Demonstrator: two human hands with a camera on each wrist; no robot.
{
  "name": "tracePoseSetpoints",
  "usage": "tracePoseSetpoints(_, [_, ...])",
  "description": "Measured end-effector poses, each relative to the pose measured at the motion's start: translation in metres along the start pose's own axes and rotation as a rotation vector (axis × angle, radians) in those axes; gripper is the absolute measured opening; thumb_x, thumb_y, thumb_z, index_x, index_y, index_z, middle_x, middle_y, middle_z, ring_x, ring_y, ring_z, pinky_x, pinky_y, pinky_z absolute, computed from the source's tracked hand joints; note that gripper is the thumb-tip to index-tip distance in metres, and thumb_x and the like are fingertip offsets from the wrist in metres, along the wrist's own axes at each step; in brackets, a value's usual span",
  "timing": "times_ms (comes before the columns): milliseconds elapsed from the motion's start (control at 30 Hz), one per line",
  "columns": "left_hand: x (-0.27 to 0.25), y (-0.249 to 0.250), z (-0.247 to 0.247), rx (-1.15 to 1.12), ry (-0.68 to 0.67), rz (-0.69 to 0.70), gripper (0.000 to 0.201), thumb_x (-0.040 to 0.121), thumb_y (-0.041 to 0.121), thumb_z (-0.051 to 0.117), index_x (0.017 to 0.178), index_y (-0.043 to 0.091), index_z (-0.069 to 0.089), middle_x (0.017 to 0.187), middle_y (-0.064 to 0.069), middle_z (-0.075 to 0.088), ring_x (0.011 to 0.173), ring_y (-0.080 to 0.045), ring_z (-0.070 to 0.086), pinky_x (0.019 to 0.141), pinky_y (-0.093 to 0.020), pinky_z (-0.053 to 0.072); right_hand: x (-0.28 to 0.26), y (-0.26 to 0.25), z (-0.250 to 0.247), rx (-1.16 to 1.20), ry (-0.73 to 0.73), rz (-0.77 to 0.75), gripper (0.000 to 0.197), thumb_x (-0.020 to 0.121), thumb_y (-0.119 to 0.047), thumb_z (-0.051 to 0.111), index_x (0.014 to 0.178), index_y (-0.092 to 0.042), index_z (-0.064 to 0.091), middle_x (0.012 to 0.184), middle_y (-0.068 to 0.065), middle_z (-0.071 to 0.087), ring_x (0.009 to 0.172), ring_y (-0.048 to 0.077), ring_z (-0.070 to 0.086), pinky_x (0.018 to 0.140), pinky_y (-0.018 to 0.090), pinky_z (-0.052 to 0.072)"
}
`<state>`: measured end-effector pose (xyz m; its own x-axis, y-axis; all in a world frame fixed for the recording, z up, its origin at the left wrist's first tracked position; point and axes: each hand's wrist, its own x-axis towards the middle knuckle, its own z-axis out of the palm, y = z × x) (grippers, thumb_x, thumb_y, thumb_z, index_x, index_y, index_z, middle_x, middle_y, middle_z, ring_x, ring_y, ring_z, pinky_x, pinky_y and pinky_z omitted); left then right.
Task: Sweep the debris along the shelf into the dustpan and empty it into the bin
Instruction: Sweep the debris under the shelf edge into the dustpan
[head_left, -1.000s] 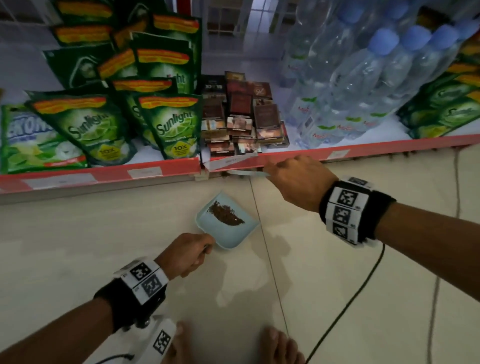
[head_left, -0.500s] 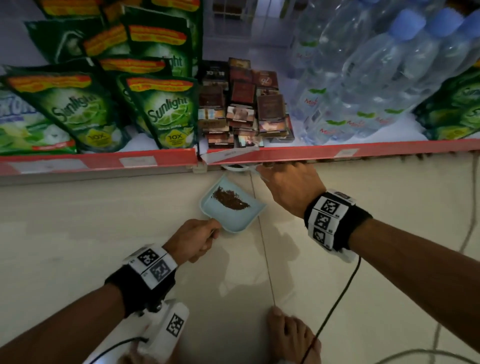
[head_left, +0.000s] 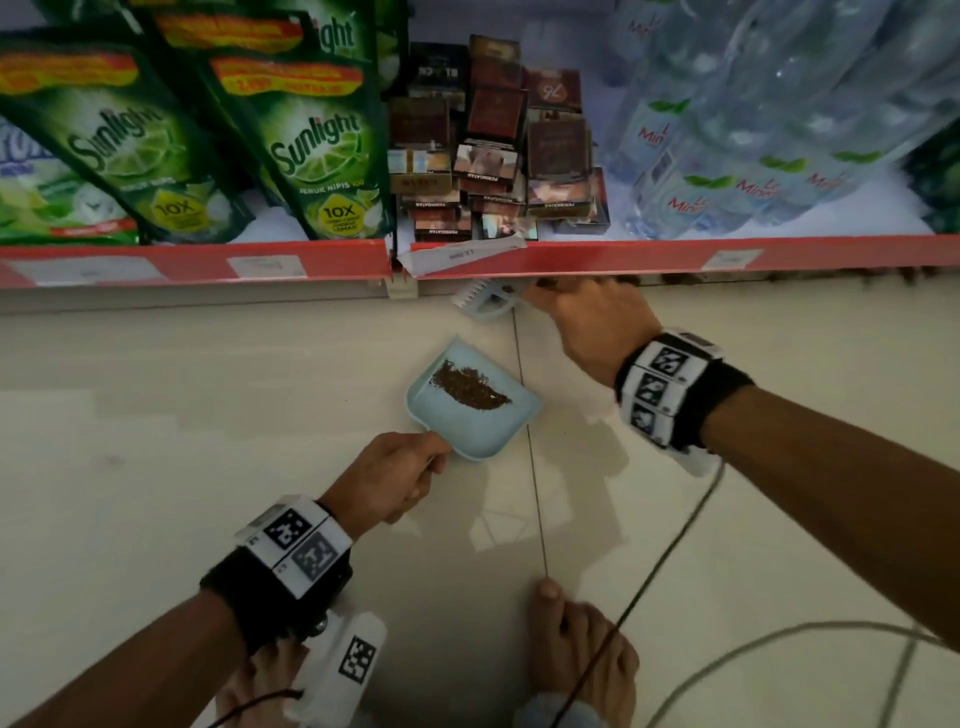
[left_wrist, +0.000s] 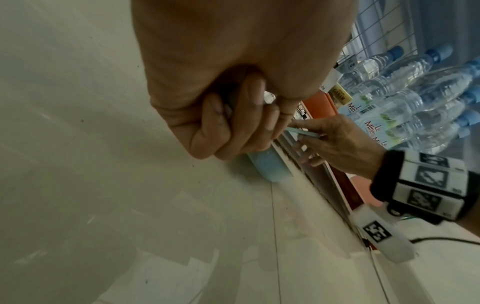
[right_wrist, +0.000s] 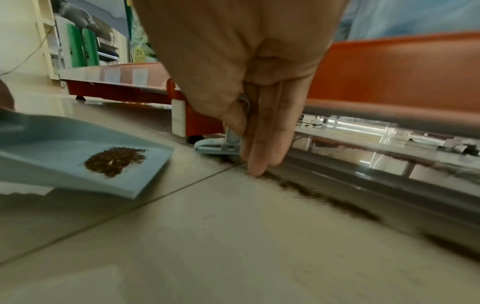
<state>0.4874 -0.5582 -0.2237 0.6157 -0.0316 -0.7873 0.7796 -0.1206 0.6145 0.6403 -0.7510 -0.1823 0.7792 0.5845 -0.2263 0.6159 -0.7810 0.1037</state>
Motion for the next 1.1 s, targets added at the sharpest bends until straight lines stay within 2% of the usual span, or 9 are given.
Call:
tracePoseSetpoints(67, [0.001,0.001,0.003,-0.007,-0.007,0.004,0.026,0.088,0.027,0.049,0.069,0.011,0.052,0.041,0.002,0.033,0.034,-0.011,0.023,0.041,-0.017,0.017,-0.019,0.022,-0.003,-0.019,-0.021,0.045,0.057,0.089,-0.006,0.043,0.140,-0.031,0.047,0.125,0.010,0.062,0.102,0.038,0.065,0.078,0.045,0.053])
tracePoseSetpoints(200, [0.003,0.004,0.005,-0.027,-0.021,0.012,0.027,0.090,0.028,0.048,0.068,0.012,0.052,0.041,0.002,0.034,0.034,-0.011,0.024,0.042,-0.017,0.017,-0.057,0.048,-0.002,0.023,-0.035,0.156,0.052,0.093,-0.013,0.047,0.140,-0.036,0.047,0.110,0.005,0.067,0.088,0.038,0.067,0.070,0.042,0.051])
tracePoseSetpoints(300, [0.002,0.005,0.005,-0.038,-0.026,0.029,0.028,0.090,0.029,0.048,0.067,0.012,0.053,0.042,0.002,0.035,0.034,-0.011,0.024,0.042,-0.018,0.017,-0.062,0.050,-0.009,0.075,0.024,0.129,0.050,0.092,-0.010,0.050,0.137,-0.033,0.053,0.108,0.006,0.071,0.086,0.039,0.067,0.069,0.043,0.054])
tracePoseSetpoints(367, [0.001,0.005,0.005,-0.038,-0.022,0.036,0.028,0.090,0.028,0.048,0.067,0.013,0.053,0.043,0.002,0.035,0.035,-0.011,0.024,0.041,-0.018,0.018,-0.052,0.041,-0.015,0.107,0.087,0.040,0.048,0.090,-0.007,0.053,0.132,-0.030,0.060,0.113,0.011,0.071,0.094,0.039,0.067,0.073,0.047,0.055])
tracePoseSetpoints(467, [-0.003,0.001,0.004,-0.060,-0.018,0.035,0.029,0.091,0.028,0.048,0.067,0.012,0.053,0.043,0.001,0.035,0.035,-0.010,0.024,0.041,-0.018,0.018,-0.028,0.023,-0.020,0.182,0.129,-0.054,0.043,0.095,-0.014,0.047,0.133,-0.032,0.059,0.122,0.012,0.068,0.107,0.037,0.064,0.082,0.048,0.054])
tracePoseSetpoints(633, [-0.009,-0.006,-0.002,-0.132,-0.002,0.013,0.029,0.092,0.027,0.046,0.068,0.012,0.053,0.042,0.001,0.035,0.033,-0.010,0.025,0.041,-0.017,0.017,-0.001,-0.006,-0.010,0.510,0.177,-0.050,0.047,0.094,-0.017,0.044,0.135,-0.035,0.057,0.117,0.009,0.071,0.099,0.034,0.068,0.080,0.044,0.056])
tracePoseSetpoints(800, [-0.010,-0.012,-0.007,-0.161,0.014,-0.015,0.030,0.092,0.028,0.046,0.067,0.012,0.052,0.042,0.001,0.035,0.032,-0.010,0.024,0.040,-0.017,0.018,0.003,0.001,0.011,0.447,0.071,0.019,0.046,0.094,-0.016,0.051,0.137,-0.032,0.057,0.135,0.006,0.061,0.119,0.032,0.058,0.094,0.042,0.052])
tracePoseSetpoints(967, [-0.004,-0.014,-0.006,-0.161,0.009,-0.017,0.030,0.091,0.028,0.047,0.066,0.013,0.053,0.041,0.001,0.035,0.032,-0.010,0.024,0.038,-0.017,0.018,-0.033,0.045,0.017,0.431,0.042,0.153,0.050,0.084,-0.009,0.054,0.127,-0.032,0.064,0.113,0.010,0.073,0.098,0.038,0.068,0.085,0.047,0.055])
tracePoseSetpoints(1100, [0.001,-0.014,0.001,-0.170,-0.013,-0.007,0.029,0.089,0.030,0.048,0.066,0.013,0.054,0.041,0.001,0.035,0.032,-0.010,0.023,0.037,-0.017,0.019,-0.053,0.069,0.020,0.790,0.148,0.208,0.043,0.087,0.011,0.049,0.114,-0.014,0.071,0.106,0.013,0.073,0.076,0.027,0.072,0.065,0.038,0.061])
